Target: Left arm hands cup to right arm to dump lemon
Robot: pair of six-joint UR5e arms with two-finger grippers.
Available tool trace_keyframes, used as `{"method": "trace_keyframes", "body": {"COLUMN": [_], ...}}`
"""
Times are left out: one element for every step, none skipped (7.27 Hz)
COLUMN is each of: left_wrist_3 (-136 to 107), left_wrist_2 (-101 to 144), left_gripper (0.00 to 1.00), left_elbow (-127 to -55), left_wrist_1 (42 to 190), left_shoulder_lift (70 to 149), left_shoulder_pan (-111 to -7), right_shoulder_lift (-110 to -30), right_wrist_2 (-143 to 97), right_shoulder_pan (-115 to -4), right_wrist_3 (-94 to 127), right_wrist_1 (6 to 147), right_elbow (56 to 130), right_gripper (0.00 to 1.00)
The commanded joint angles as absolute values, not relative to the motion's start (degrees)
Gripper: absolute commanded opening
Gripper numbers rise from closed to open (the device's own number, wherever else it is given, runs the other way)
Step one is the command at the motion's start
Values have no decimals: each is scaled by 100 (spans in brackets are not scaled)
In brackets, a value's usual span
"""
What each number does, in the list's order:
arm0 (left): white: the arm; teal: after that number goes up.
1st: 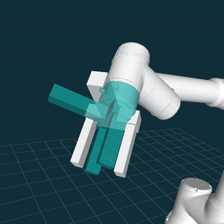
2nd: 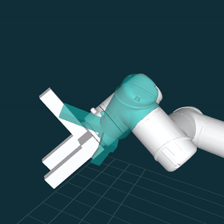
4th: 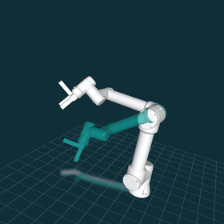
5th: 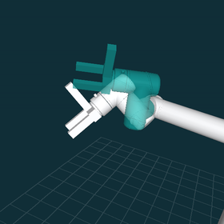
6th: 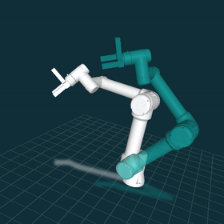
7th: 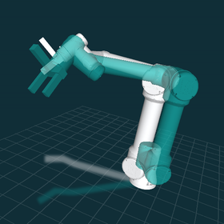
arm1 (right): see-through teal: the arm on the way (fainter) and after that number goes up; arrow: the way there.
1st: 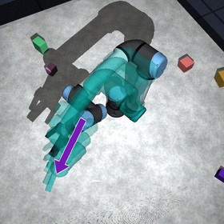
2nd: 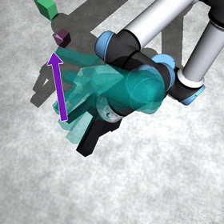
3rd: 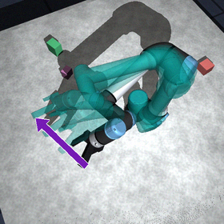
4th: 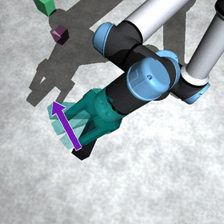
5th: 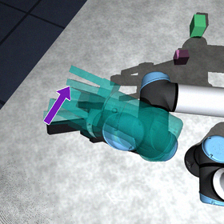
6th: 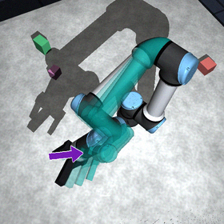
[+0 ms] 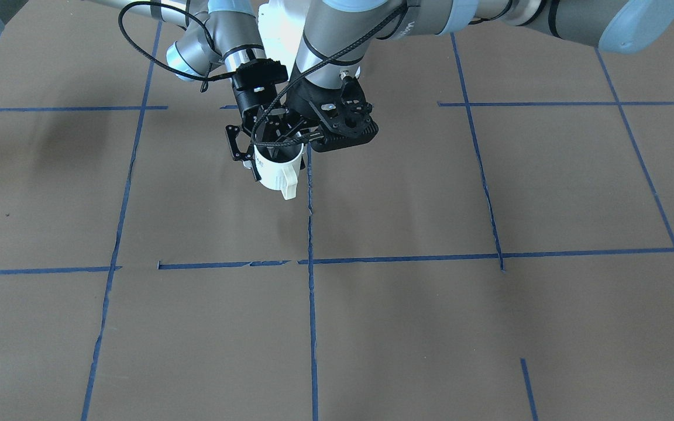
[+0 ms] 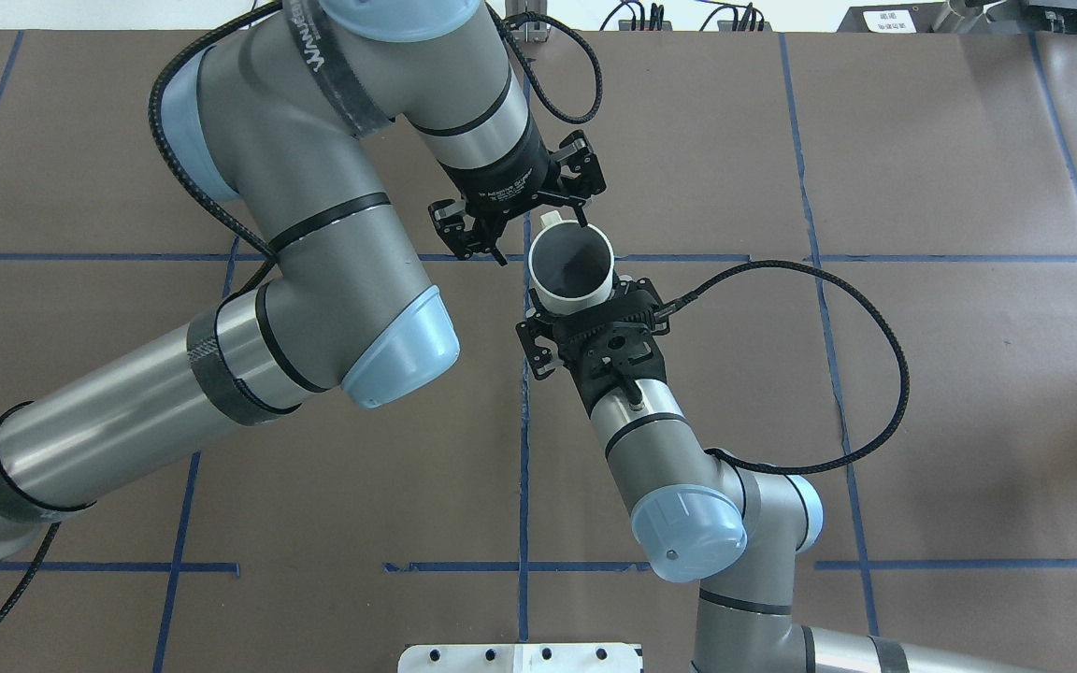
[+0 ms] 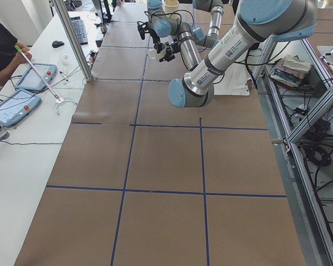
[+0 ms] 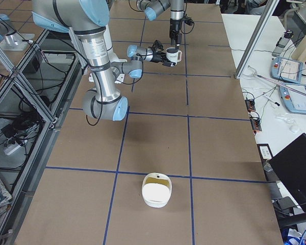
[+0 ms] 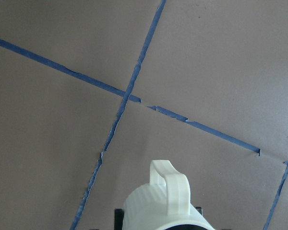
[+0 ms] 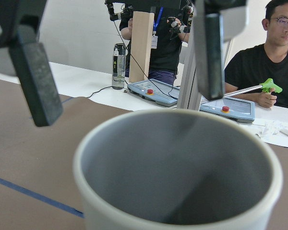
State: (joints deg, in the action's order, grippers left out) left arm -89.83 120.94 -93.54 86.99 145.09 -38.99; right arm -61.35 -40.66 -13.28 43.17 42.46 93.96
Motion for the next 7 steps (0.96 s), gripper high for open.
{"method": "trace_keyframes", "body": {"left_wrist_3": [-8974,-8974,-8974,-8974,-8974,-8974,-8974], "left_wrist_2": [12094,12094,12085,12085,12050,12050,12041], "left_gripper": [83,82,80,75,67,57,41], "left_elbow": [-9387,-9387,-9387,-9387,-9387,-9387,-9387], "left_wrist_1": [8684,8675,8675,8675,8675,8666,8596], "left_shoulder_lift": [14450,14441,14432,14432,14432,14423,14423], "left_shoulder_pan": [-3859,-3824,-3754,-3727,-3700,-3700,-3691], "right_shoulder_lift": [-6143,-6135,-6135,-6126,-6126,-6126,-6126], "right_wrist_2": [-4069,-4069,-4087,-4087,-4087,-4087,-4087], "right_shoulder_pan": [-1345,-1362,-1388,-1406,-1415,-1424,-1424], "right_wrist_3": [4315,4315,4307,4098,4044,4043,4043], "right_wrist_1": [4245,4245,4245,4236,4236,4228,4228], "right_elbow": [9396,9396,9396,9396,9396,9396,9404], "right_gripper": [31,31,31,31,31,32,33]}}
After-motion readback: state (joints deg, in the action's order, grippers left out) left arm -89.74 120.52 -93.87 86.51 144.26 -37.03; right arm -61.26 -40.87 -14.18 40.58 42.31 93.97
